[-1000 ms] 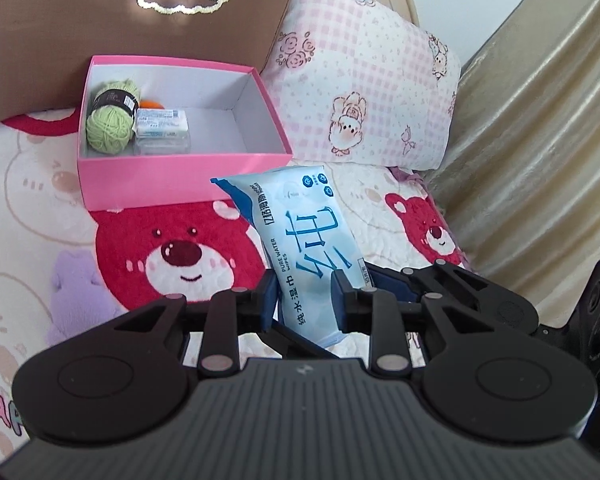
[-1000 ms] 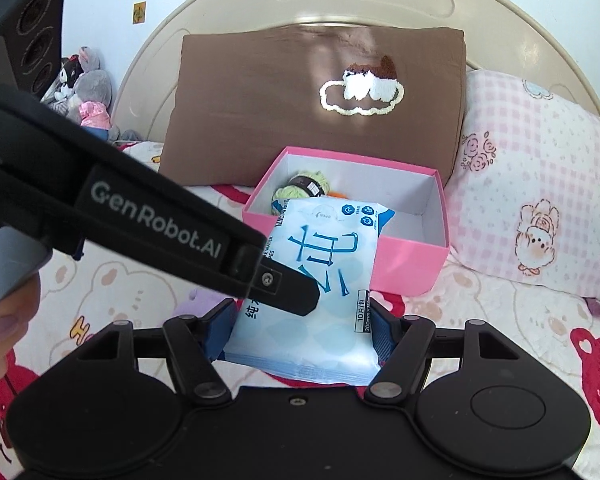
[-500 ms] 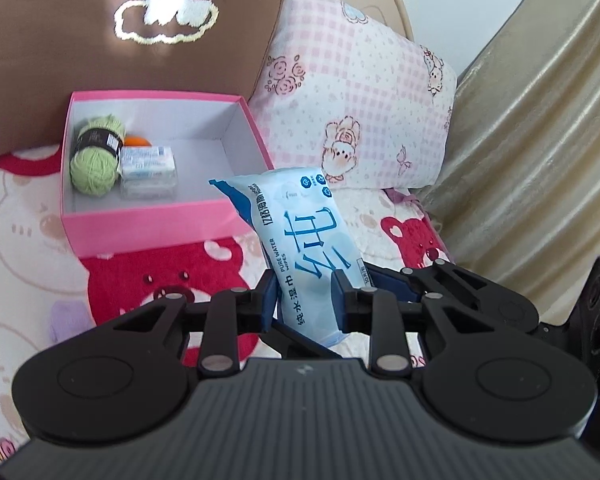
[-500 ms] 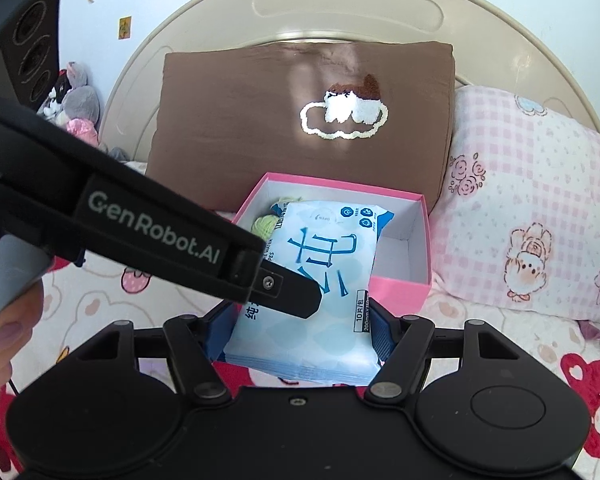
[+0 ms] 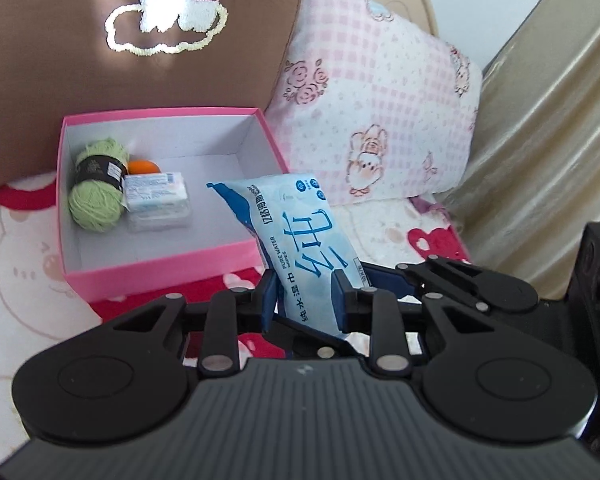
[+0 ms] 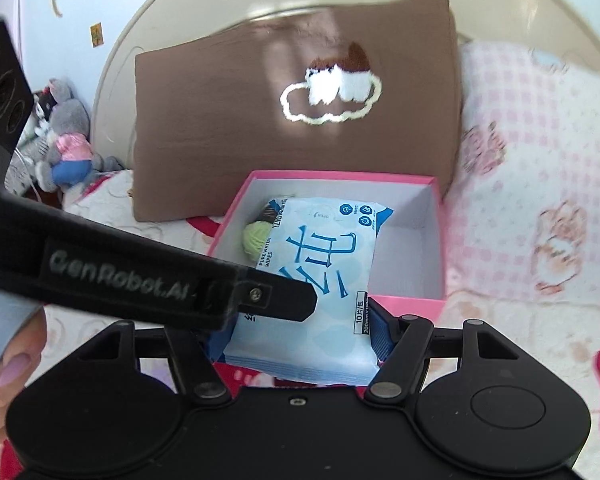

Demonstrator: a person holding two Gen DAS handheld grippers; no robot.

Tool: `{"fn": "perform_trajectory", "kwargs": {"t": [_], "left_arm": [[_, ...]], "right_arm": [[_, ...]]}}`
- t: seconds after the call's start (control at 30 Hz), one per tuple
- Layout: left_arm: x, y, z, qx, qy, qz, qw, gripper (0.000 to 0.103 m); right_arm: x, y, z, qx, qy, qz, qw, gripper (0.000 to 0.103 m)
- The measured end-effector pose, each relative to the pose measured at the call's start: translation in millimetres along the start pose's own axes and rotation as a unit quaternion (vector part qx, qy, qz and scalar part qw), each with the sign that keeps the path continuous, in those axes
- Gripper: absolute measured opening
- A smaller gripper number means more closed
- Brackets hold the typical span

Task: Organize objects
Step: 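Lift the wet-wipes pack with the left tool and carry it over the pink box, then lower the wet-wipes pack into the pink box and open the left tool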

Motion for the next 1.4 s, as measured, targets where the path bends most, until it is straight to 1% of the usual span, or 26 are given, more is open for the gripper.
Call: {"fn": "perform_trajectory", "kwargs": {"t": [0.1, 0.23, 0.3, 0.4, 0.53, 0.6, 0.7, 0.83, 0.9, 1.0, 1.1, 1.13, 1.17, 1.23, 1.3, 1.4], "left_arm": [[13, -10, -10, -0.006, 0.015, -0.007, 0.9998, 0.026], [27, -30, -15, 0.006, 0.005, -0.008, 0.9999, 0.026], [37, -44, -19, 0.008, 0.009, -0.010, 0.9999, 0.027], [55, -68, -27, 0.003, 0.026, -0.020, 0.9995, 0.028], [72, -95, -36, -0.004, 0.032, -0.019, 0.9993, 0.029], [78, -110, -43, -0.004, 0.037, -0.018, 0.9991, 0.029], [81, -134, -61, -0.004, 0.064, -0.018, 0.9978, 0.029], [83, -160, -82, 0.002, 0.095, -0.016, 0.9953, 0.029], [84, -170, -88, 0.007, 0.104, -0.017, 0.9944, 0.029], [86, -178, -93, 0.008, 0.098, -0.009, 0.9951, 0.029], [90, -186, -99, -0.006, 0.115, -0.005, 0.9933, 0.029], [90, -188, -101, -0.010, 0.120, -0.005, 0.9927, 0.029], [91, -191, -102, -0.010, 0.121, -0.005, 0.9926, 0.029], [92, -196, -102, -0.009, 0.115, 0.003, 0.9933, 0.029], [93, -202, -102, -0.008, 0.119, 0.007, 0.9928, 0.029], [95, -208, -99, -0.003, 0.111, 0.010, 0.9938, 0.029]], "right_arm": [[7, -13, 1, -0.006, 0.022, 0.000, 1.000, 0.070], [17, -36, 13, 0.000, 0.015, -0.005, 1.000, 0.070], [21, -49, 20, -0.004, 0.013, -0.006, 1.000, 0.070], [29, -71, 36, -0.005, -0.010, -0.014, 1.000, 0.070], [39, -103, 59, -0.005, -0.044, -0.034, 0.998, 0.070], [43, -119, 64, -0.011, -0.046, -0.048, 0.998, 0.070], [43, -145, 68, -0.026, -0.033, -0.069, 0.997, 0.070], [36, -175, 75, -0.026, -0.039, -0.078, 0.996, 0.070], [36, -186, 78, -0.023, -0.044, -0.090, 0.995, 0.070], [39, -195, 78, -0.033, -0.033, -0.093, 0.995, 0.070], [42, -201, 79, -0.051, -0.020, -0.097, 0.994, 0.070], [43, -204, 80, -0.052, -0.024, -0.109, 0.992, 0.070], [43, -206, 81, -0.053, -0.026, -0.112, 0.992, 0.070], [43, -210, 83, -0.062, -0.026, -0.113, 0.991, 0.070], [45, -214, 81, -0.078, -0.011, -0.115, 0.990, 0.070], [47, -219, 84, -0.085, -0.006, -0.118, 0.989, 0.070]]}}
Point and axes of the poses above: each gripper's, at about its wrist camera, not at the fingertips, and y roughly against the way its jaws point, z to its right, x to its top, the point moved 2 cm from there along -y, roughly the way its jaws point, and after that the axes turned 6 degrees about y, right-handed, at the moved point
